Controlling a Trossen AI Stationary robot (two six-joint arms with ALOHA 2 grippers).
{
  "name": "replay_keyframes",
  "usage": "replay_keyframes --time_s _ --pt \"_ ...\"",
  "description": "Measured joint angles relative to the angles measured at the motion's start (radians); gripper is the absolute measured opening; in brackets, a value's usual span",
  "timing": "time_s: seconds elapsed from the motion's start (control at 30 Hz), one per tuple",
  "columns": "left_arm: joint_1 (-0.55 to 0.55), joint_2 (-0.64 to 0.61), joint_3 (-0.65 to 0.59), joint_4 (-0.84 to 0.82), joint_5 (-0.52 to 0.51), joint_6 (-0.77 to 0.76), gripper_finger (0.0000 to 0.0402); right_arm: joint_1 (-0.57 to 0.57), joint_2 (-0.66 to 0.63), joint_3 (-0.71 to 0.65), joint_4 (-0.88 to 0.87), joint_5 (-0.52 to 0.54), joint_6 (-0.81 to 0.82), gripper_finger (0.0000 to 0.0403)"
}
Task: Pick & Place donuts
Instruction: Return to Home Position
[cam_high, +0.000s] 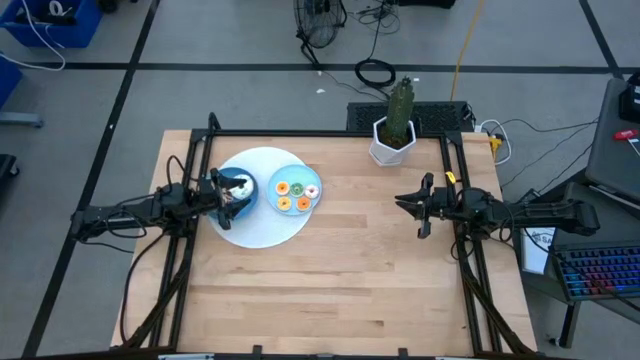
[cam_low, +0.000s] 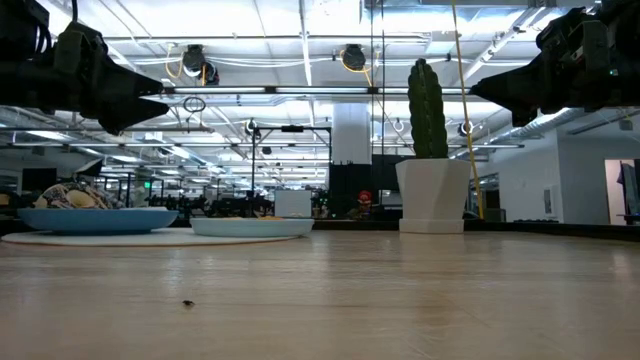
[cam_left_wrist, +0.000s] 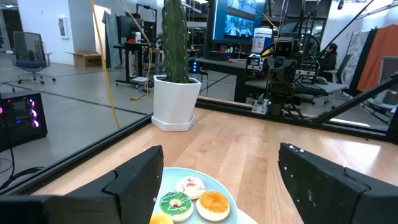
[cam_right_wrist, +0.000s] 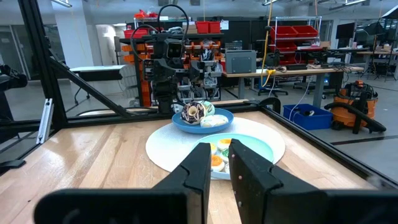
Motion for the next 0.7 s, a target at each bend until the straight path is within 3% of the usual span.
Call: replay_keyframes --time_s 0.7 --pt "0.000 0.000 0.000 0.000 0.000 0.000 0.0311 0.000 0.000 0.000 0.000 0.000 0.000 0.0045"
